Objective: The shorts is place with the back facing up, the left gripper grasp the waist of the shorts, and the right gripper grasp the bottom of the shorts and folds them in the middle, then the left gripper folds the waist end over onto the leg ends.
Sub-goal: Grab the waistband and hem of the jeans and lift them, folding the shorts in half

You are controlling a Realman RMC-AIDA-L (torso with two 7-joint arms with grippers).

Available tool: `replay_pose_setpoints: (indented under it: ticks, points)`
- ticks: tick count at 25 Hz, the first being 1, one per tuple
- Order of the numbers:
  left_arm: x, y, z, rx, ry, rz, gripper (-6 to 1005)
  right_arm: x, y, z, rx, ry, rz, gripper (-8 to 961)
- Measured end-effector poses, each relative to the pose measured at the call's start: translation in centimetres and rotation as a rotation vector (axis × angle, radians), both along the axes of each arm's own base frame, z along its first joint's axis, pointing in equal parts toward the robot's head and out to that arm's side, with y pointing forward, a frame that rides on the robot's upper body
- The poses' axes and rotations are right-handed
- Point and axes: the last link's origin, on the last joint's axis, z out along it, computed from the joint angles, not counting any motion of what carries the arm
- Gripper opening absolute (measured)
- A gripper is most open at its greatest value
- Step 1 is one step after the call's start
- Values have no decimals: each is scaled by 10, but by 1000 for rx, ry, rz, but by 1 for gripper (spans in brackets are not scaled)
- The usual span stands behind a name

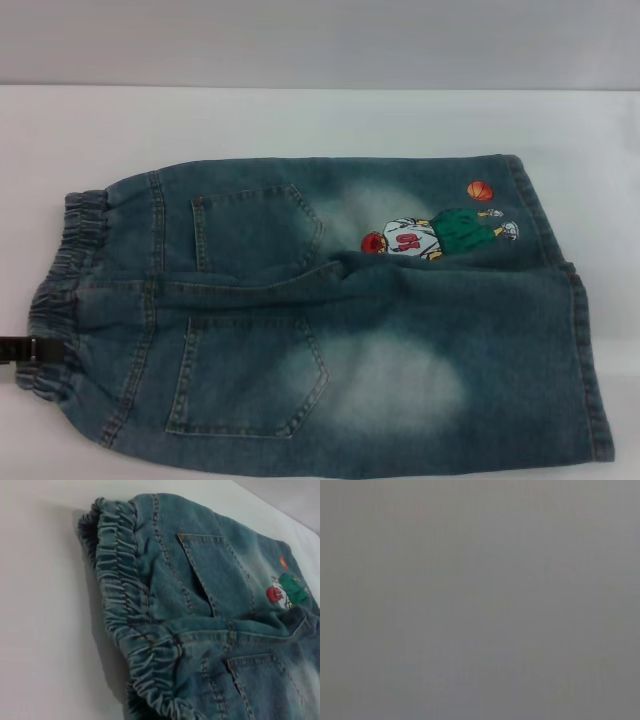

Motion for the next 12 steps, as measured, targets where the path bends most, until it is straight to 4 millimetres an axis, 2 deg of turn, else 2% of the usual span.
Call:
replay_pose_setpoints:
  ticks: [1, 7, 12]
  points:
    - [0, 0, -1, -7, 3, -3, 724, 0, 0, 0, 1, 0, 0, 558]
    - [-1, -1, -5, -43, 38, -5, 524, 0, 0, 1, 6, 3, -2, 558]
    - [-1, 0, -4, -35, 32, 0, 299, 1, 0, 2, 11, 5, -3, 558]
